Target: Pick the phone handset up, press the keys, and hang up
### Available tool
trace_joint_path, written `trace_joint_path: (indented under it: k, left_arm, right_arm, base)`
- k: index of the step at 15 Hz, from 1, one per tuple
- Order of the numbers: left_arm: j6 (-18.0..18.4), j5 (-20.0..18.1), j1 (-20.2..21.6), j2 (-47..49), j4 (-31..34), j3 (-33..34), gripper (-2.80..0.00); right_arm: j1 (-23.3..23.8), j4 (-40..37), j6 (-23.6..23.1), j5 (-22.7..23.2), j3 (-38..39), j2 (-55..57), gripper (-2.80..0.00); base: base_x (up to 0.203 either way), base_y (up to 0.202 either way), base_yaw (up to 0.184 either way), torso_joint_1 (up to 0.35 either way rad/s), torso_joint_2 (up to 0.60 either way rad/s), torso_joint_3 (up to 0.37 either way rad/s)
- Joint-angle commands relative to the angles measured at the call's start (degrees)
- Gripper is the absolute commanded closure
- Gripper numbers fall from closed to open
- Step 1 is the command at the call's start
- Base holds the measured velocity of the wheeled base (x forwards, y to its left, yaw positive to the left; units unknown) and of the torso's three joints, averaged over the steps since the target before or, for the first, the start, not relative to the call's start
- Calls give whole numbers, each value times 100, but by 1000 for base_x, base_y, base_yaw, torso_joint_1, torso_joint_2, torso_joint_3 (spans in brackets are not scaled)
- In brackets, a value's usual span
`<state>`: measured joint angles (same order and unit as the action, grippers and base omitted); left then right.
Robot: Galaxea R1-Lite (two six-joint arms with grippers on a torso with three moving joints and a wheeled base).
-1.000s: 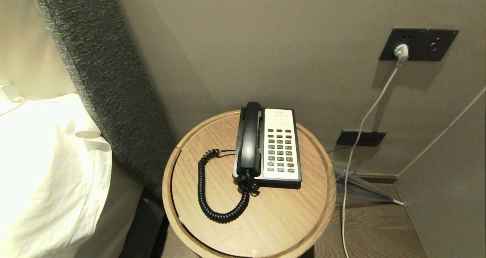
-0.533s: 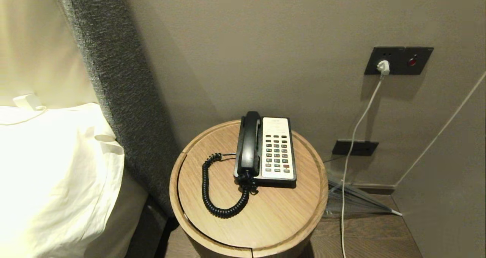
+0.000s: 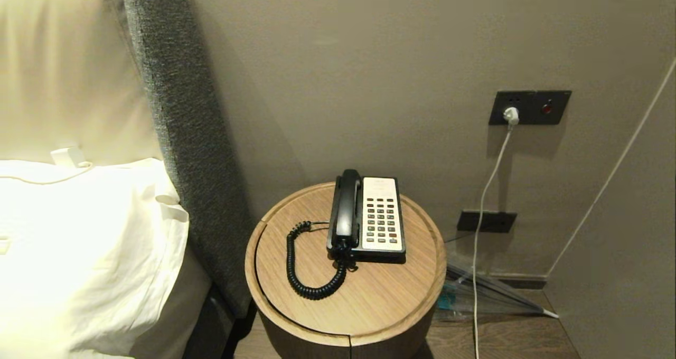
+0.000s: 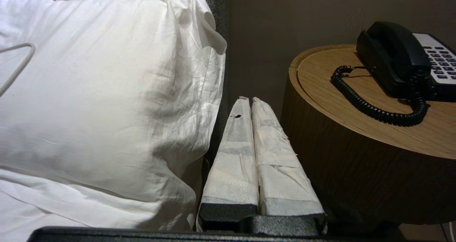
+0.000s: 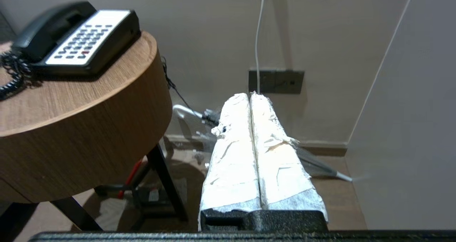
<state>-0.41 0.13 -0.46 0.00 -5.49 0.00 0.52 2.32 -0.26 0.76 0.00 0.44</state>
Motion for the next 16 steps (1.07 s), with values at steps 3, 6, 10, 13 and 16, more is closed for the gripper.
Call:
trace_joint_path:
  k: [3, 6, 10, 13, 16]
  left_arm:
    - [-2, 4, 2, 0, -5, 229, 0]
    - [-3, 4, 2, 9, -5, 229, 0]
    - [-2, 4, 2, 0, -5, 229, 0]
    - [-2, 4, -6, 0, -5, 229, 0]
    - [-2, 4, -6, 8, -5, 229, 0]
  right_arm:
    - [0, 6, 0, 5, 88, 16, 0]
    - [0, 6, 0, 3, 96, 9, 0]
    - [0, 6, 0, 3, 90, 13, 0]
    - [0, 6, 0, 4, 89, 9, 0]
    - [0, 6, 0, 3, 88, 9, 0]
  base:
    - [0, 0, 0, 0, 6, 204]
    - [0, 0, 0, 5, 4, 200]
    - [0, 0, 0, 2, 2, 67]
    - [0, 0, 0, 0, 0, 0]
    - [0, 0, 0, 0, 0, 0]
